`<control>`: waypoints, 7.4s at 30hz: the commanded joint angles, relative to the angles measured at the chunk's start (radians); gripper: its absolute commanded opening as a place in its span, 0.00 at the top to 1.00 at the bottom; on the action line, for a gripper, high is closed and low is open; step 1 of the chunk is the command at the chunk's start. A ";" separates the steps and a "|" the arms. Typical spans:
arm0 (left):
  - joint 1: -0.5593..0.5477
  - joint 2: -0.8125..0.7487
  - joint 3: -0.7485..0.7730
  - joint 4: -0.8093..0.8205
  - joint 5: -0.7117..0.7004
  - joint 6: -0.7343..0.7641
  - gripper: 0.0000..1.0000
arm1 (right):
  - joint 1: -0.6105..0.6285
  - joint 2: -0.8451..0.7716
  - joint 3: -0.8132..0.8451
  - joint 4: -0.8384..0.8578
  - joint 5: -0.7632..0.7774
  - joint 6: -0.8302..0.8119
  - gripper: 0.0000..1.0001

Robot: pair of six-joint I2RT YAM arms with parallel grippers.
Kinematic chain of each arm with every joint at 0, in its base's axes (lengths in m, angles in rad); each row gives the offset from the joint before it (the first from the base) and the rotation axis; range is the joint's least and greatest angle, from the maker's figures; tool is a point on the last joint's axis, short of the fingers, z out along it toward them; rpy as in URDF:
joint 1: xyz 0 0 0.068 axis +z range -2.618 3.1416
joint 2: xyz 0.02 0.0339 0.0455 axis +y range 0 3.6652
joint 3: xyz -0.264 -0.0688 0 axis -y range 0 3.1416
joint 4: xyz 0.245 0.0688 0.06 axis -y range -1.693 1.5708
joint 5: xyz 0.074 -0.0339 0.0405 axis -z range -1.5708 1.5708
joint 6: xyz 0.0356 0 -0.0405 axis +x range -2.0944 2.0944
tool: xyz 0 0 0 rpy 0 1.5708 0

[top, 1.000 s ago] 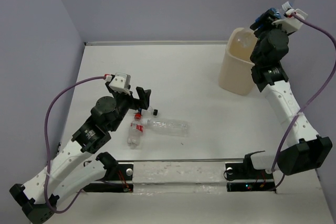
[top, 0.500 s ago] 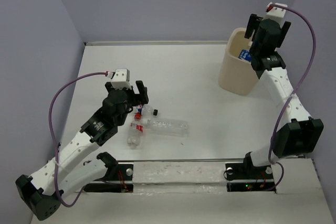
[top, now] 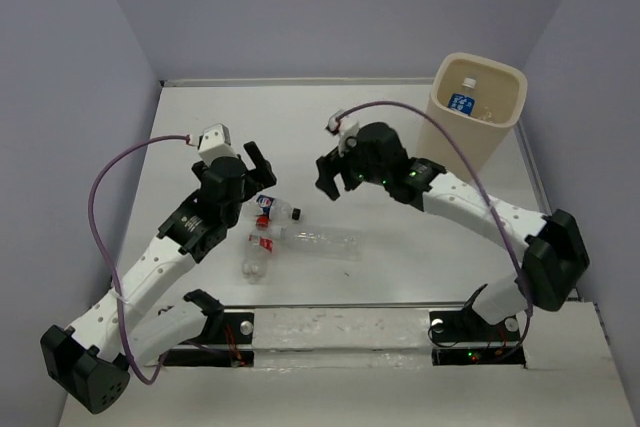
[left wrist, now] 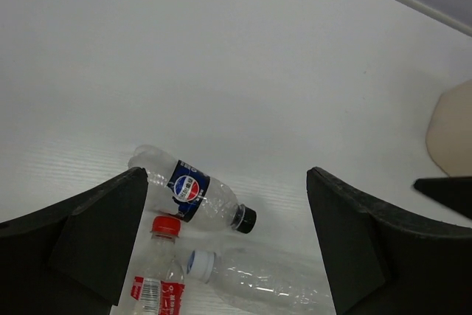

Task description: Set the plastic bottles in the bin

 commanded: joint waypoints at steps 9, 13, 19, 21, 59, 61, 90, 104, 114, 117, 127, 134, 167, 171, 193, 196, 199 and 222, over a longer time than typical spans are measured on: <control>0.143 -0.018 -0.100 0.000 0.096 -0.199 0.01 | 0.205 0.291 0.016 -0.104 -0.157 -0.211 0.05; 0.186 0.011 -0.147 0.032 0.143 -0.233 0.01 | 0.227 0.322 -0.008 -0.104 -0.154 -0.204 0.06; 0.206 0.095 -0.173 0.074 0.180 -0.284 0.01 | 0.247 0.351 -0.044 -0.072 -0.093 -0.179 0.17; 0.204 0.123 -0.176 0.090 0.188 -0.298 0.01 | 0.247 0.346 -0.051 -0.066 -0.062 -0.170 0.34; 0.210 0.368 -0.245 0.252 0.073 -0.417 0.01 | -0.722 -0.102 0.091 0.664 0.186 0.044 0.69; 0.212 0.379 -0.244 0.253 0.071 -0.417 0.01 | -0.776 -0.066 0.091 0.649 0.106 0.167 0.69; 0.213 0.439 -0.302 0.406 0.068 -0.437 0.25 | 0.055 -0.315 -0.535 0.423 0.150 0.746 0.06; 0.215 0.413 -0.339 0.469 0.051 -0.457 0.66 | 0.420 0.248 -0.211 0.425 0.213 0.846 0.00; 0.264 0.361 -0.339 0.475 0.038 -0.476 0.76 | 0.429 0.500 -0.056 0.422 0.063 0.905 0.00; 0.284 0.332 -0.368 0.480 0.021 -0.474 0.77 | 0.429 0.521 -0.027 0.420 0.047 0.884 0.00; 0.336 0.304 -0.453 0.512 0.013 -0.462 0.81 | 0.408 0.621 0.009 0.452 -0.046 0.898 0.16; 0.339 0.261 -0.433 0.514 0.047 -0.459 0.82 | 0.399 0.443 -0.154 0.463 0.092 0.849 0.60; -0.027 0.295 0.073 0.624 0.242 -0.204 0.86 | -0.729 -0.088 0.143 0.201 0.345 0.295 0.77; -0.070 0.405 0.180 0.638 0.245 -0.181 0.86 | -0.750 -0.063 0.111 0.198 0.337 0.312 0.38; -0.297 1.118 1.211 0.575 0.122 0.050 0.86 | -0.750 -0.697 -0.122 0.068 0.106 0.494 1.00; -0.316 1.233 1.362 0.597 0.090 0.061 0.87 | -0.750 -0.710 -0.116 0.052 -0.003 0.523 1.00; -0.330 1.342 1.483 0.661 0.035 0.064 0.89 | -0.750 -0.737 -0.126 0.055 -0.046 0.540 1.00; -0.385 1.521 1.622 0.879 0.120 0.143 0.01 | -0.730 -0.804 -0.137 0.101 -0.164 0.599 1.00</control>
